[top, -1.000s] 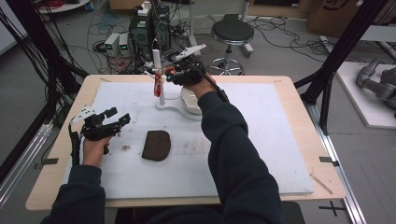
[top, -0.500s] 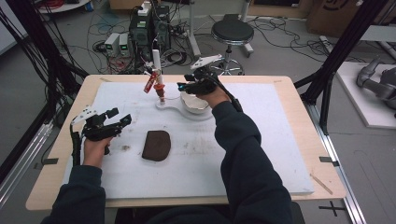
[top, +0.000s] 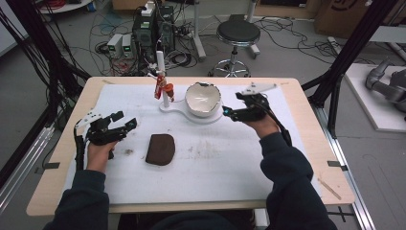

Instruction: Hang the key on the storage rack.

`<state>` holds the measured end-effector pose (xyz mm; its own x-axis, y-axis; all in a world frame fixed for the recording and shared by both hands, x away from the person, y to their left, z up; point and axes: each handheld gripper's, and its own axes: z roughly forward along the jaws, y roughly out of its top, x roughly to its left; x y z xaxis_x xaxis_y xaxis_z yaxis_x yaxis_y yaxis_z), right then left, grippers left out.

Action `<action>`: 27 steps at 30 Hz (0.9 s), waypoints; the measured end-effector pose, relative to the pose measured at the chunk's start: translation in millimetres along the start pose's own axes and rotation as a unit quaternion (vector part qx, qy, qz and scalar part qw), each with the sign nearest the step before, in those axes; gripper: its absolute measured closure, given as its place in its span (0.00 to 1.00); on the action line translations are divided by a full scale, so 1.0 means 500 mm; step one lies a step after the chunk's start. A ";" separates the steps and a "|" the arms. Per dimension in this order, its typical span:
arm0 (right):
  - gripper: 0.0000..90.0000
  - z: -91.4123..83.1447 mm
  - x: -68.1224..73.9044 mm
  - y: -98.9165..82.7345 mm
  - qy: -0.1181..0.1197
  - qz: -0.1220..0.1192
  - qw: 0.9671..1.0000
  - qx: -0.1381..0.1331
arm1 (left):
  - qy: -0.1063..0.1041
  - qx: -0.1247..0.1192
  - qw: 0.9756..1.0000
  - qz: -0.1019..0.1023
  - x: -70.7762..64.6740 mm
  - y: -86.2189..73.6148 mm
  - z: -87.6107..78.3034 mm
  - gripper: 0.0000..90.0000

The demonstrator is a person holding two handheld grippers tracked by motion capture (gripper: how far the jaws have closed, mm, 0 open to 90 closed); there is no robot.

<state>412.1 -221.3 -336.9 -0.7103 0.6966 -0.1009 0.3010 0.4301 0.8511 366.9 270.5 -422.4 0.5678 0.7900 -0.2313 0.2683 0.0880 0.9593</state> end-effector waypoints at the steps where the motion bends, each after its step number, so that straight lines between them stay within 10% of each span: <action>1: 0.24 -0.010 -0.003 -0.021 -0.005 0.009 1.000 -0.001 | 0.000 0.003 1.000 -0.001 -0.001 0.000 0.000 0.24; 11: 0.25 -0.043 -0.019 -0.147 -0.035 0.063 0.997 -0.004 | 0.004 0.005 1.000 -0.002 0.002 -0.002 0.002 0.24; 27: 0.26 -0.037 -0.015 -0.158 -0.035 0.055 0.998 0.012 | 0.005 0.008 1.000 0.003 -0.002 -0.003 -0.003 0.24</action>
<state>381.8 -271.4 -393.9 -0.6266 0.7781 -0.0446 0.3905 0.3630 0.8460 364.9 270.3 -423.4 0.5620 0.7960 -0.2248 0.2786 0.0737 0.9576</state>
